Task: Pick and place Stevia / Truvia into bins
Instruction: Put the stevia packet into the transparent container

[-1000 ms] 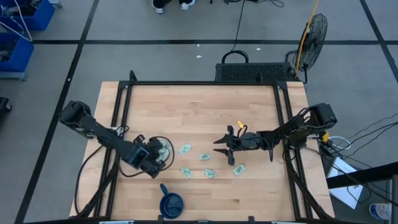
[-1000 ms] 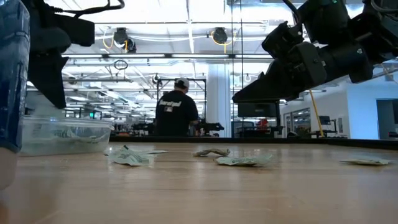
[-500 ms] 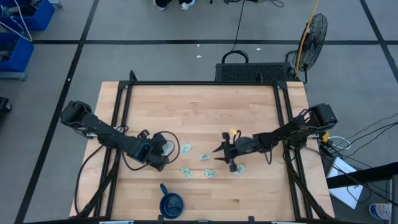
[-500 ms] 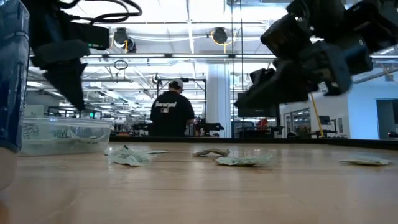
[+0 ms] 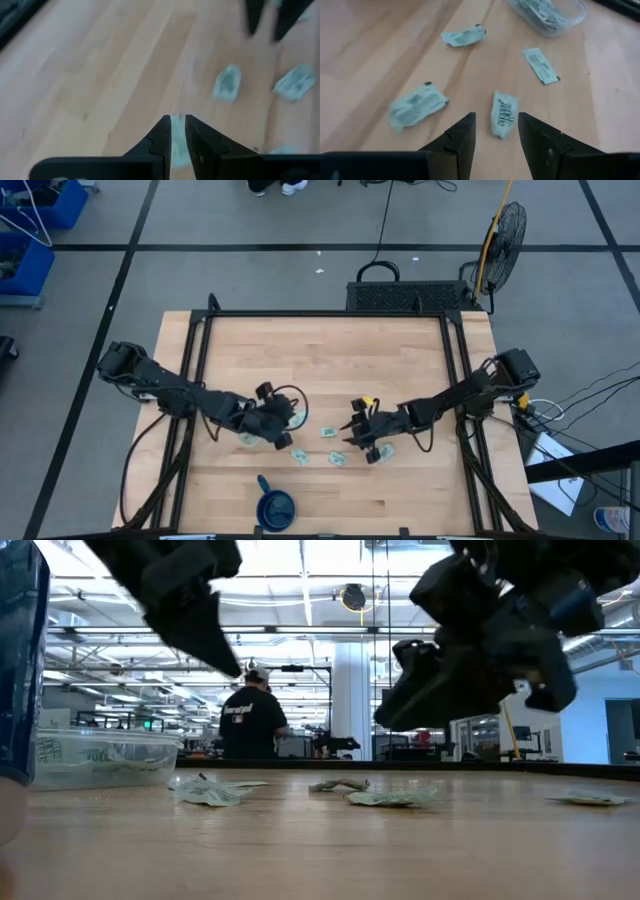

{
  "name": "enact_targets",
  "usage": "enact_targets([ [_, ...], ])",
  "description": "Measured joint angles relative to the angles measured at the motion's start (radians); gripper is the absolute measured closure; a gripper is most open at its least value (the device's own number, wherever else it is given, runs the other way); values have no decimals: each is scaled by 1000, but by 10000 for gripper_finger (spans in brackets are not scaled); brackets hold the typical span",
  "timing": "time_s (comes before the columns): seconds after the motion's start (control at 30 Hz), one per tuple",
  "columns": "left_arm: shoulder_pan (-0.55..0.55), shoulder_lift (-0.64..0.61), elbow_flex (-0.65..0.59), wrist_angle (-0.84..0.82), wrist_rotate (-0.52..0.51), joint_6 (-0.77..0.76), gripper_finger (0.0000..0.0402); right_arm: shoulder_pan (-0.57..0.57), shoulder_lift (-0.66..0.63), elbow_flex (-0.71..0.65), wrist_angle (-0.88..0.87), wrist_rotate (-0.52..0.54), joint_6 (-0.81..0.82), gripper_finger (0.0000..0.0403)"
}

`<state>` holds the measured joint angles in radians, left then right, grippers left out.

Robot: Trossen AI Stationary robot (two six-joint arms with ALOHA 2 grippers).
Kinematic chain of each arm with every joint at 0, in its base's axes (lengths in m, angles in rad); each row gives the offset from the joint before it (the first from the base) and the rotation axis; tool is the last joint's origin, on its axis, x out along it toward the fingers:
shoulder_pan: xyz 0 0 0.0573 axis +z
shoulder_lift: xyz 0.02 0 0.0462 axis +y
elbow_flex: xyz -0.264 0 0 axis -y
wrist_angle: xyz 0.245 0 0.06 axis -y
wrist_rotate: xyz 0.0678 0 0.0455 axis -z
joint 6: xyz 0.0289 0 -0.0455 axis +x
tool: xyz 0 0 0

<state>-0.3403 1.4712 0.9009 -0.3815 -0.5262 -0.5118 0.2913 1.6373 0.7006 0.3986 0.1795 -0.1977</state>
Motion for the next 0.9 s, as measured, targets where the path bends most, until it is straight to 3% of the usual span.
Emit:
enact_targets([
  [0.13, 14, 0, 0, 98, 0, 105, 341, -17, 76, 0, 65, 0, -55, 261],
  [0.33, 28, 0, 0, 92, 1, 140, 315, -40, 185, 0, 223, 3, -109, 261],
  [0.63, 33, 0, 0, 95, -24, 164, 241, -66, 239, 0, 251, 0, -106, 261],
  [0.9, 37, 0, 0, 95, -25, 169, 231, -100, 274, 1, 290, -6, -109, 273],
])
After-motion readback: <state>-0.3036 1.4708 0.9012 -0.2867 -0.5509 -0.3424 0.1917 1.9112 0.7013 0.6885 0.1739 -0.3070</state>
